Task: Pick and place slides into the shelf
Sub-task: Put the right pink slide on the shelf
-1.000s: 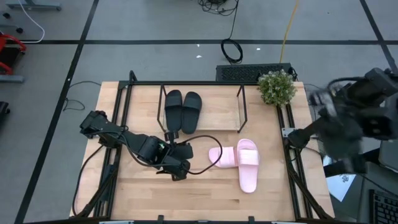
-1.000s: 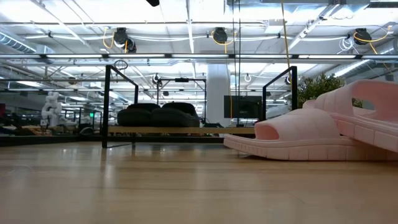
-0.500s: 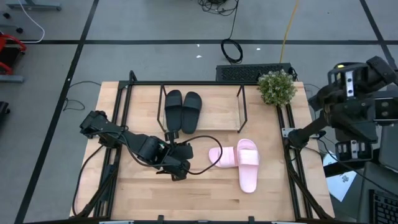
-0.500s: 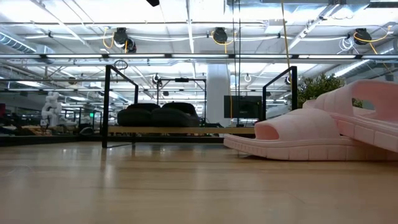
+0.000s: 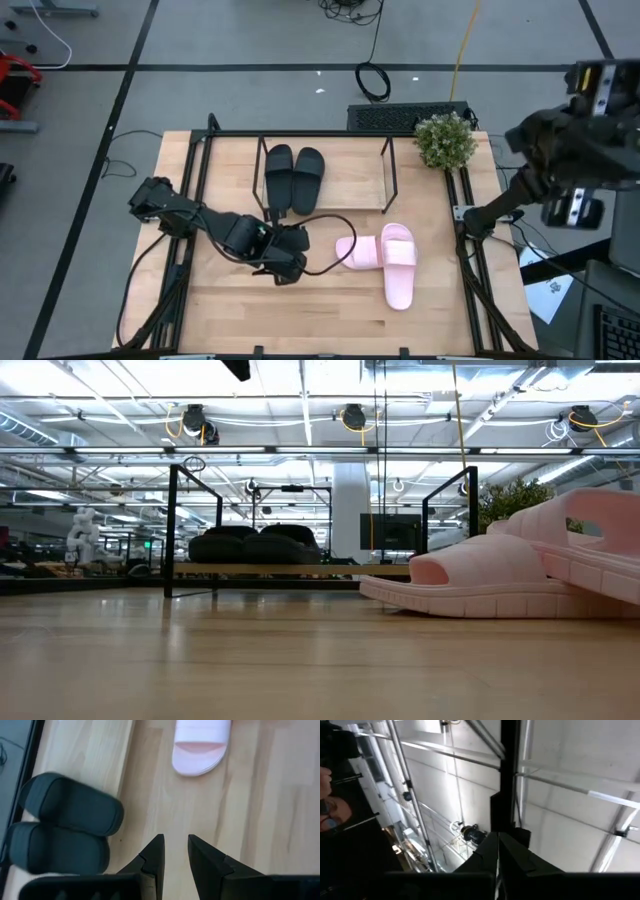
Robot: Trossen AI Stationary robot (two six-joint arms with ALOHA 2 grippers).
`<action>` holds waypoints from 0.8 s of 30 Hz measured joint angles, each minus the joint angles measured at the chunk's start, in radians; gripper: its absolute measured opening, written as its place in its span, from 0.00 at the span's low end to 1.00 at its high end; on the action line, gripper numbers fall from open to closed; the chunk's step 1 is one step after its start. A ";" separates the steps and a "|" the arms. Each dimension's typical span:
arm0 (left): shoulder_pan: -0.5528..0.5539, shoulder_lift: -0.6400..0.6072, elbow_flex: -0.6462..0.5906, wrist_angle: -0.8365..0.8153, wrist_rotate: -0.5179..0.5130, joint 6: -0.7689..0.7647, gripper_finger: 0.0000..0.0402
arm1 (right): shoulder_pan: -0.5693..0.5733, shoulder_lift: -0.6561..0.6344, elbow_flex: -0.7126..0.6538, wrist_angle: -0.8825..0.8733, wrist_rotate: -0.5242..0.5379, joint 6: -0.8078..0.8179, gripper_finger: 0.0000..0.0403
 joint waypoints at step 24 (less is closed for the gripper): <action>0.074 -0.003 -0.012 -0.280 -0.102 -0.230 0.21 | -0.188 0.049 -0.015 -1.337 0.925 0.083 0.01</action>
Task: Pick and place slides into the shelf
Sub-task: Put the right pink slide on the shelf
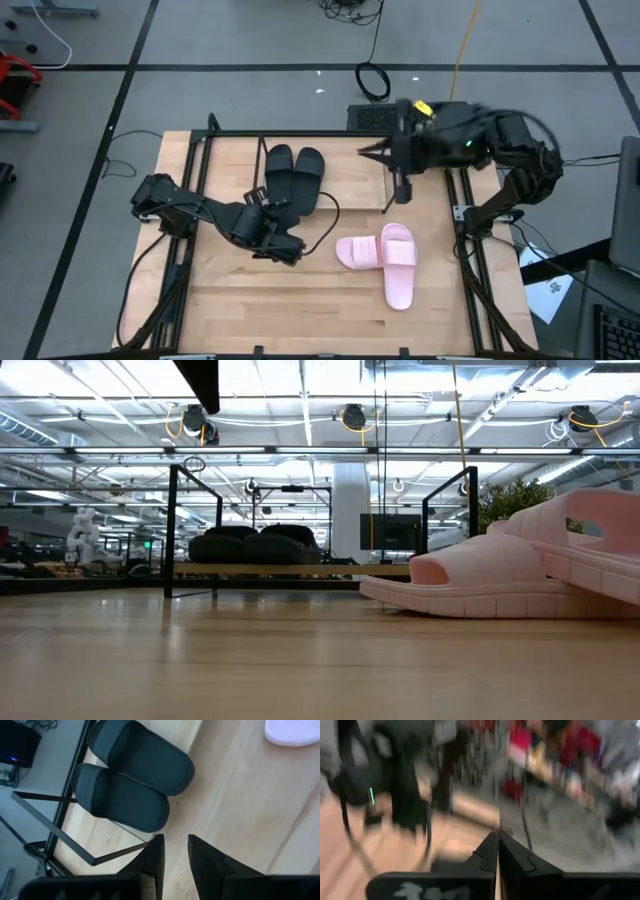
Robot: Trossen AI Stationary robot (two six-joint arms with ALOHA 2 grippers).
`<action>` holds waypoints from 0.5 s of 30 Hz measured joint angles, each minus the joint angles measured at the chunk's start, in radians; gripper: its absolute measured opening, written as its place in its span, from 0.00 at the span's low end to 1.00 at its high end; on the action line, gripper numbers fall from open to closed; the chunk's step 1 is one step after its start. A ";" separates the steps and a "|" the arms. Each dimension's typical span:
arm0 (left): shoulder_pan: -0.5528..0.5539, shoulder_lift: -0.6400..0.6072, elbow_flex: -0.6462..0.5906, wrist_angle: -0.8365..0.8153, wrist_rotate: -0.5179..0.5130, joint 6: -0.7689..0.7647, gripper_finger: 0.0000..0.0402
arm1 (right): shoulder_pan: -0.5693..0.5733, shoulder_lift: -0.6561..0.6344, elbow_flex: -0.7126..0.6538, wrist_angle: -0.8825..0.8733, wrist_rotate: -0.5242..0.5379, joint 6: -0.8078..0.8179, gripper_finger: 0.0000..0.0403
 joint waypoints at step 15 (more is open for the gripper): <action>0.032 -0.006 -0.001 -0.004 -0.033 0.024 0.21 | 0.046 -0.002 0.000 -0.497 0.113 0.278 0.01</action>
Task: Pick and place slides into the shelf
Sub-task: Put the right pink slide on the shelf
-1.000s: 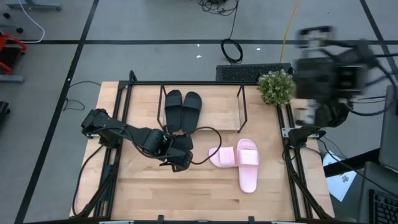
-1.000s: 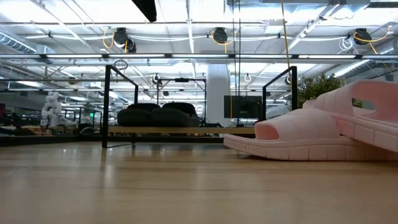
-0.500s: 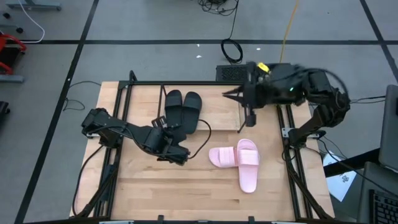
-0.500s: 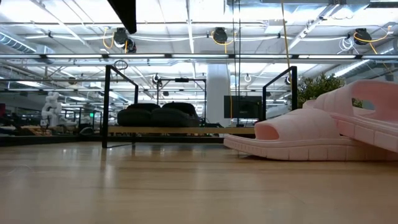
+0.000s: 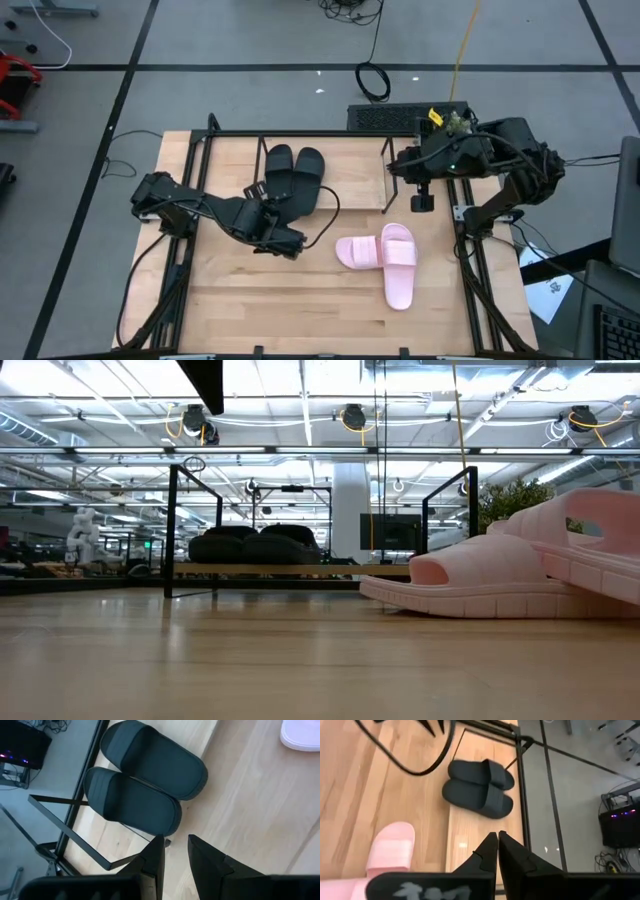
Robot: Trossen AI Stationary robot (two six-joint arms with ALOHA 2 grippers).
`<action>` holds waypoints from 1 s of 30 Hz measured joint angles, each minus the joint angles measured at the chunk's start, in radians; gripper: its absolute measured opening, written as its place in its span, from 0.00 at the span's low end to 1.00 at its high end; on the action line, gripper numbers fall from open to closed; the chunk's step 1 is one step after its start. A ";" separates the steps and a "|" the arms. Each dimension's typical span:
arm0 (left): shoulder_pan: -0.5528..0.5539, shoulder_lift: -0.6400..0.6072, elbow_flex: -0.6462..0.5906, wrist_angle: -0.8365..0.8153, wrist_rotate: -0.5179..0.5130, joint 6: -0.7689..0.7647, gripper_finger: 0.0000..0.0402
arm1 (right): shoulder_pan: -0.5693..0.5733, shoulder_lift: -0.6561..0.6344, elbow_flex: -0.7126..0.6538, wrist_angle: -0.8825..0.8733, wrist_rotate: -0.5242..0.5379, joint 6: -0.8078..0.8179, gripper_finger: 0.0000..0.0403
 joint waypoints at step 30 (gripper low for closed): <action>0.014 0.002 0.000 0.000 -0.050 0.049 0.21 | 0.228 0.000 -0.358 -0.016 -0.286 0.464 0.38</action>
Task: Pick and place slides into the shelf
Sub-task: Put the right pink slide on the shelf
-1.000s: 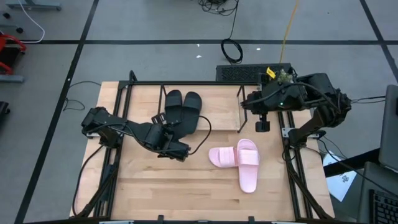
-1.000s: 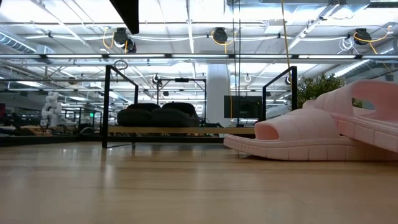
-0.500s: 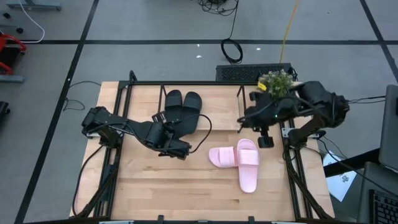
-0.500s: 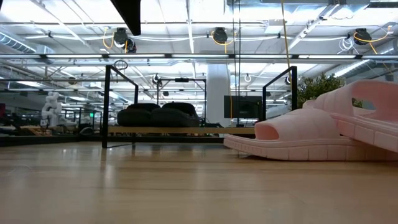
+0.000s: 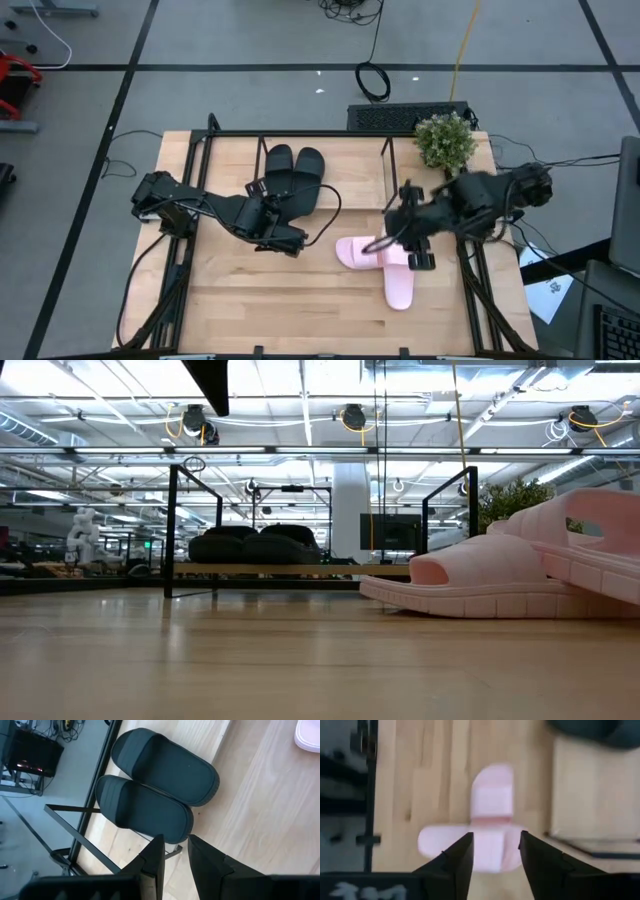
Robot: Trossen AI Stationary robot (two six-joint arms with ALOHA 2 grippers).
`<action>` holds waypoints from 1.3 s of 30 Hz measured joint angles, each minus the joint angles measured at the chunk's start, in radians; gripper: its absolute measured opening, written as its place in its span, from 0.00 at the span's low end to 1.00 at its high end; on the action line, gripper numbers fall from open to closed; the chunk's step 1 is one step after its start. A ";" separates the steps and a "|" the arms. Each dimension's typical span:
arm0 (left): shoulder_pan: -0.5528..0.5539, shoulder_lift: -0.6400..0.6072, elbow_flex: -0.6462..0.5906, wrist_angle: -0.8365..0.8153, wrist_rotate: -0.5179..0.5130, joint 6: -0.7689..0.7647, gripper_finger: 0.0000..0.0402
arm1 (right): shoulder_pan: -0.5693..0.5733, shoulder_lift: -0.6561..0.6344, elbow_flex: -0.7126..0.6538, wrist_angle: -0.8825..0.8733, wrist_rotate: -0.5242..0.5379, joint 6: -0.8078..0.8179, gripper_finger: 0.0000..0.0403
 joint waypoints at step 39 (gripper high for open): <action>-0.002 0.000 0.000 0.000 -0.027 0.104 0.21 | 0.266 0.000 -0.569 0.253 0.044 0.649 0.38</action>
